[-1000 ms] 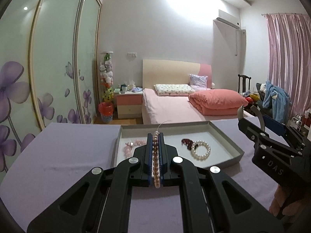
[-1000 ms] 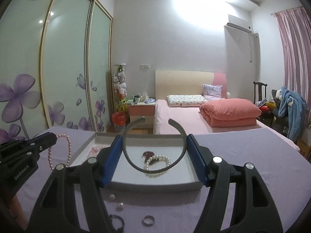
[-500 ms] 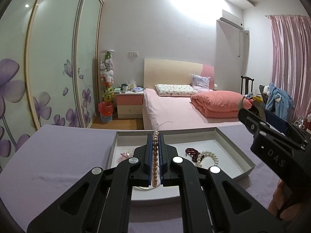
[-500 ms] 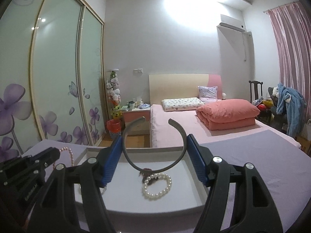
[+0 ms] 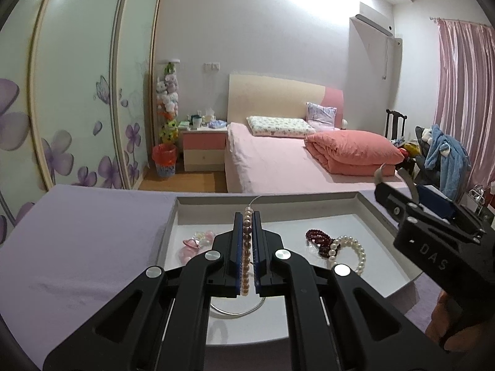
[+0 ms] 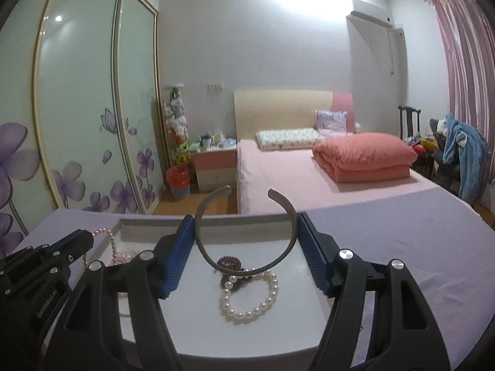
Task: Organize jewelry
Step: 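Carry the pink pearl bracelet and silver cuff into the tray and open both tools, then withdraw both tools from the tray toward the remaining jewelry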
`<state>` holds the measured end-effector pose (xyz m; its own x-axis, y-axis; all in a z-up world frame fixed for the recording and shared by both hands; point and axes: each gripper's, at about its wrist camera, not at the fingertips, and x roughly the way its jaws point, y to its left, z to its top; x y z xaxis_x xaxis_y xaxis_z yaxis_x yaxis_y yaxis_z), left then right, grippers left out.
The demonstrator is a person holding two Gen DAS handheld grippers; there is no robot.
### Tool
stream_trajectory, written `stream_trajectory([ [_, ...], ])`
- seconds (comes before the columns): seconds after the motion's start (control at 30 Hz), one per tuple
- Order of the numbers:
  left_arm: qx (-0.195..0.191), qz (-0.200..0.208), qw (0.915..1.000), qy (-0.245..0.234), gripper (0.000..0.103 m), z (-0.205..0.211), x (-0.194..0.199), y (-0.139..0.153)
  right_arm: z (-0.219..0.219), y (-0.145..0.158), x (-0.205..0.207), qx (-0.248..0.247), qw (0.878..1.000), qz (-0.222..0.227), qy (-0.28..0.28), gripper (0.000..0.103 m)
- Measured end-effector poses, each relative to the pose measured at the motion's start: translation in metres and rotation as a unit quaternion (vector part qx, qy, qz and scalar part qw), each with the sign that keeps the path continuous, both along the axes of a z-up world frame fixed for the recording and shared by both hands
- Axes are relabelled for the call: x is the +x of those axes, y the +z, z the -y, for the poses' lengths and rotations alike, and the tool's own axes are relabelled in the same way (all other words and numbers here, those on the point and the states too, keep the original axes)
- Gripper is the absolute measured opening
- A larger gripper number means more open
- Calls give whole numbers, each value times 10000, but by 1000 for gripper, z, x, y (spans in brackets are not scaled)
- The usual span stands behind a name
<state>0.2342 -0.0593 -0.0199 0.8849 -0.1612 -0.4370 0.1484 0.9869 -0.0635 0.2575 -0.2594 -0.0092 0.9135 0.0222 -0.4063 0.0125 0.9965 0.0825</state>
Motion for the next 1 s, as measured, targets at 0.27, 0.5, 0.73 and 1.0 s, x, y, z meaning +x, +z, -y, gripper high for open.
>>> stream_trajectory([
  [0.27, -87, -370, 9992, -86, 6, -1, 16, -12, -5, -29, 35, 178, 9949, -970, 191, 65],
  [0.5, -205, -721, 9971, -113, 6, -5, 24, -21, -8, -48, 47, 231, 9888, -1450, 249, 66],
  [0.73, -389, -917, 9950, -90, 7, -12, 26, -23, -4, -46, 39, 294, 9901, -1359, 170, 70],
  [1.0, -416, -912, 9950, 8, 7, -17, 21, -19, 5, -38, 30, 320, 9912, -1279, 141, 70],
])
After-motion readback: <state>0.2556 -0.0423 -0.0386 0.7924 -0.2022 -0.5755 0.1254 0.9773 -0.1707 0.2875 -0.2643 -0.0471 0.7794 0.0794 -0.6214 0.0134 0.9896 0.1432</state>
